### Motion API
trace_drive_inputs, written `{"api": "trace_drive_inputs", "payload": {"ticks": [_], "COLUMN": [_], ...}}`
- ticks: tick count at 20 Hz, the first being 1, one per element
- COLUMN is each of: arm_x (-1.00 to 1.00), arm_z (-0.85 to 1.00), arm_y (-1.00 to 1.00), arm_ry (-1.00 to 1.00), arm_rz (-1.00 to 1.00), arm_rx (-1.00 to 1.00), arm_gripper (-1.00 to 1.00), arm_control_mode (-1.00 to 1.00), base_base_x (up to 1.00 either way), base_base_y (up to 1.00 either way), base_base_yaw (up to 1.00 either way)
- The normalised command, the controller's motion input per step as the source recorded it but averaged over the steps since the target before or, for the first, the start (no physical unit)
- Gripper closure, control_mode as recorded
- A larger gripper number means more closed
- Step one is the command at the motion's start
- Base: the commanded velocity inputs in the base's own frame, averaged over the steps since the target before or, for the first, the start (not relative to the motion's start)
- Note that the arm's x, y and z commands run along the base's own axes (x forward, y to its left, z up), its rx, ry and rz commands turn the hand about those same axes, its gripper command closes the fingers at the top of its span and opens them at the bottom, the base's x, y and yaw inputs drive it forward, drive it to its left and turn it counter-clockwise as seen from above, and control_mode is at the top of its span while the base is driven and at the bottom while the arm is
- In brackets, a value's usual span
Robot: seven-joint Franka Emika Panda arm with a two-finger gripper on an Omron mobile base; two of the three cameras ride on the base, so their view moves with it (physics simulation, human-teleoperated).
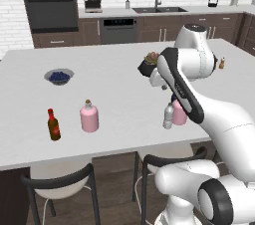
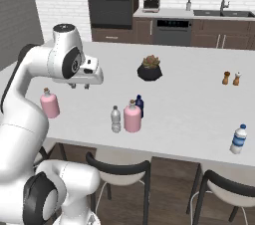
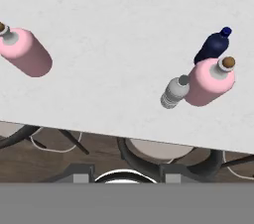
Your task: Move the plastic bottles in the middle to the plastics group, and the glass bottles in the middle to the glass group.
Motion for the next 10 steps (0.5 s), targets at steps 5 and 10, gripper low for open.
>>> {"api": "trace_drive_inputs", "payload": {"ticks": [5, 10], "arm_x": [-0.04, 0.0], "arm_z": [-0.05, 0.0], "arm_y": [0.11, 0.29], "arm_ry": [0.02, 0.0], "arm_rz": [0.0, 0.0], "arm_rx": [0.0, 0.0], "arm_gripper": [-1.0, -1.0], "arm_control_mode": [-1.0, -1.0], "base_base_x": [0.0, 0.0], "base_base_y": [0.0, 0.0], "base_base_yaw": [0.0, 0.0]}}
